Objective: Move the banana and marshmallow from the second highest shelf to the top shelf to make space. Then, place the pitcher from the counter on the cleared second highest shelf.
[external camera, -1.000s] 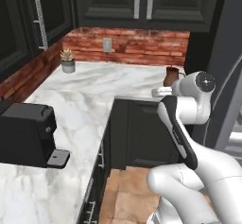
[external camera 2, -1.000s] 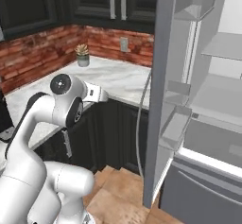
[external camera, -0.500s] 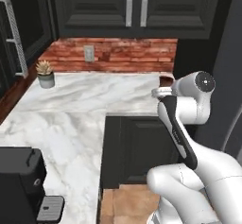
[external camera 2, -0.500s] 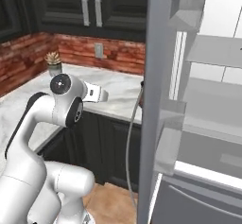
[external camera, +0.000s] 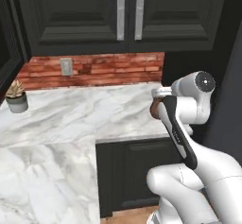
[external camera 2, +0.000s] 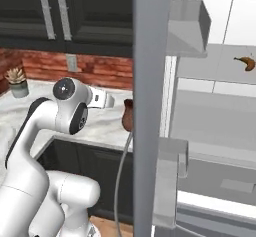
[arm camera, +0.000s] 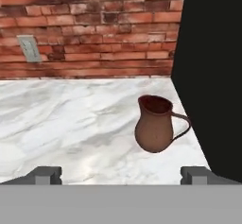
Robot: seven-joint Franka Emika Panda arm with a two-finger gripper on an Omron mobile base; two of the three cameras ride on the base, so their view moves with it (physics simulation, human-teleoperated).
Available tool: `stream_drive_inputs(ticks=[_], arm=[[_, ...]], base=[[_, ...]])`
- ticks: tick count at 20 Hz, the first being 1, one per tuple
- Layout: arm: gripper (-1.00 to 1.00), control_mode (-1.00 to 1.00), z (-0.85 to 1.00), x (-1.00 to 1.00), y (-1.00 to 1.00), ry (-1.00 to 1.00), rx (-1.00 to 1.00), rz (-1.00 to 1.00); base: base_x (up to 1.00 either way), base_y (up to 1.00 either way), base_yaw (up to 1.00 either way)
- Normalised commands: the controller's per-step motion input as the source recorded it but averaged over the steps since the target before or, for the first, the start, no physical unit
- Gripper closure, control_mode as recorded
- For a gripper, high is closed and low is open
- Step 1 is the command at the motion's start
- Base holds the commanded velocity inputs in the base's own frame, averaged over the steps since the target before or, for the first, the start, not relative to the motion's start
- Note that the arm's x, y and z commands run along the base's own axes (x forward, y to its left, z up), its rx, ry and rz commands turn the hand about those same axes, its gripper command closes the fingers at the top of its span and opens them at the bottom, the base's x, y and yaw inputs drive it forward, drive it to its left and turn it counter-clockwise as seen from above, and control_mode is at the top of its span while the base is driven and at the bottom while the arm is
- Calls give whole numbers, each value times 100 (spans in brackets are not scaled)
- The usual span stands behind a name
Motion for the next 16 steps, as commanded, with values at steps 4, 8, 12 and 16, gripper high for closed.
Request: stream_drive_inputs(ticks=[4, 8, 12, 16], arm=[[-100, 100, 0, 0, 0, 0, 0, 0], [-100, 100, 0, 0, 0, 0, 0, 0], [-100, 100, 0, 0, 0, 0, 0, 0], [-100, -100, 0, 0, 2, 0, 0, 0]], base=[[75, 23, -28], [51, 45, -21], [29, 52, -13], [1, 8, -1]])
